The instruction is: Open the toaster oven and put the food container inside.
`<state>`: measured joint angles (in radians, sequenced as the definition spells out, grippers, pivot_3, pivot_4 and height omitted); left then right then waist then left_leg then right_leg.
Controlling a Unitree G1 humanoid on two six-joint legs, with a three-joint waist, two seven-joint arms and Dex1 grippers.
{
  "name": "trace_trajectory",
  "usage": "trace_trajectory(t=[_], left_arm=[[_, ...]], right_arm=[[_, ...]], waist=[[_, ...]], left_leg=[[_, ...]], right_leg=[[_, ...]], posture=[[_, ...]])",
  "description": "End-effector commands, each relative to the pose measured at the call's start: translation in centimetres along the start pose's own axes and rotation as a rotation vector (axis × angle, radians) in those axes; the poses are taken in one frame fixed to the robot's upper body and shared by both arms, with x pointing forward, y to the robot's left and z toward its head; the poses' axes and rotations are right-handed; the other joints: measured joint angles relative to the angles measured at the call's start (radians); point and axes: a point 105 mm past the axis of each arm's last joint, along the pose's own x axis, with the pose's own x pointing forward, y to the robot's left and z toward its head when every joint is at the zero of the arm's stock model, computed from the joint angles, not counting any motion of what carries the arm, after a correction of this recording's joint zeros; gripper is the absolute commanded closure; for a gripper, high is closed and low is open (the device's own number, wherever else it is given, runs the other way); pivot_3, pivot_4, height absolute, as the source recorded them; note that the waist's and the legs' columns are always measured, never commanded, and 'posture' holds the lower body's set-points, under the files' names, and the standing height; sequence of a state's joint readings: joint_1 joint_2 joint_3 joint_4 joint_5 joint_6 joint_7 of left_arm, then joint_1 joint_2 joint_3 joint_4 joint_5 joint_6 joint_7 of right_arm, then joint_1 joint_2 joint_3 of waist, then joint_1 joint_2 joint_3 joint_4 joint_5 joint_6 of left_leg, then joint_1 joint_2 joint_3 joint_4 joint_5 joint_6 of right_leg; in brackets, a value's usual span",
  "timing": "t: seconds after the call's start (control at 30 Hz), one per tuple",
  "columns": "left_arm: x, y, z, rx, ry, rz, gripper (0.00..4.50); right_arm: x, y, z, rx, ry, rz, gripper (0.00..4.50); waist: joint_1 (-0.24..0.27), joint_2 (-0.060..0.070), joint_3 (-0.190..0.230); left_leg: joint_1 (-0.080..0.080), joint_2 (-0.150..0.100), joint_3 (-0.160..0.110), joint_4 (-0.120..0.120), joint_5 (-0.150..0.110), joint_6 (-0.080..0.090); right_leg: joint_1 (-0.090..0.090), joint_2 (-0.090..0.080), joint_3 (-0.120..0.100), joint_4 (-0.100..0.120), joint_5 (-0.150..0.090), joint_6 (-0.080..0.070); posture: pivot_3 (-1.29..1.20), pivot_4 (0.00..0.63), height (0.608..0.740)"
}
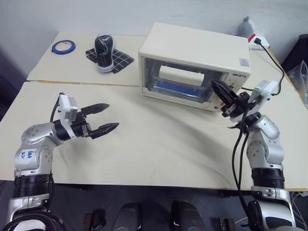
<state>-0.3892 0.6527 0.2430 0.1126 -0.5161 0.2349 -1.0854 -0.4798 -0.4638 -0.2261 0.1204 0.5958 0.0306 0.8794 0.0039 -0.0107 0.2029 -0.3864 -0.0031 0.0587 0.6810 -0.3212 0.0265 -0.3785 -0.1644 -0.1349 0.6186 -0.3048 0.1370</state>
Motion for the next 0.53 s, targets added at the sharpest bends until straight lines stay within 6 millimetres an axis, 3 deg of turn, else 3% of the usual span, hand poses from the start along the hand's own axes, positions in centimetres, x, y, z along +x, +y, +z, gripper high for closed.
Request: trace_trajectory(t=[0.03, 0.3, 0.37, 0.4, 0.53], left_arm=[[-0.7, 0.5, 0.2, 0.053, 0.001, 0.047, 0.00], [-4.5, -1.8, -3.5, 0.111, 0.202, 0.014, 0.00], [-5.2, -2.3, -4.0, 0.115, 0.219, 0.019, 0.00], [-5.4, -2.6, -4.2, 0.105, 0.221, 0.025, 0.00], [-6.1, -3.6, -5.1, 0.079, 0.236, 0.036, 0.00]], right_arm=[[-2.2, 2.5, 0.0, -0.039, 0.110, 0.160, 3.60], [-10.9, 7.3, -2.5, -0.084, 0.346, 0.291, 0.96], [-12.1, 8.8, -2.9, -0.077, 0.373, 0.331, 0.22], [-12.2, 9.1, -2.9, -0.077, 0.365, 0.321, 0.03], [-11.9, 9.3, -2.9, -0.076, 0.339, 0.272, 0.03]], waist=[[0.005, 0.000, 0.000], [-0.002, 0.000, 0.000], [-0.002, 0.000, 0.000], [-0.002, 0.001, 0.000], [-0.006, 0.001, 0.000]], left_leg=[[0.000, 0.000, 0.000, 0.000, 0.000, 0.000], [0.002, 0.001, 0.004, -0.001, -0.001, 0.002], [0.003, 0.001, 0.004, -0.001, -0.001, 0.001], [0.003, 0.001, 0.004, -0.002, -0.002, 0.001], [0.005, 0.002, 0.005, -0.002, -0.002, 0.001]], right_leg=[[0.000, 0.000, 0.000, 0.000, 0.000, 0.000], [0.001, 0.000, 0.001, -0.001, 0.000, 0.001], [0.001, 0.000, 0.002, -0.001, 0.000, 0.001], [0.001, 0.000, 0.002, -0.001, 0.000, 0.001], [0.001, 0.000, 0.004, -0.001, 0.000, 0.000]], posture=[[0.00, 0.150, 0.740], [0.00, 0.150, 0.740], [0.00, 0.150, 0.740], [0.00, 0.150, 0.740], [0.00, 0.150, 0.740]])
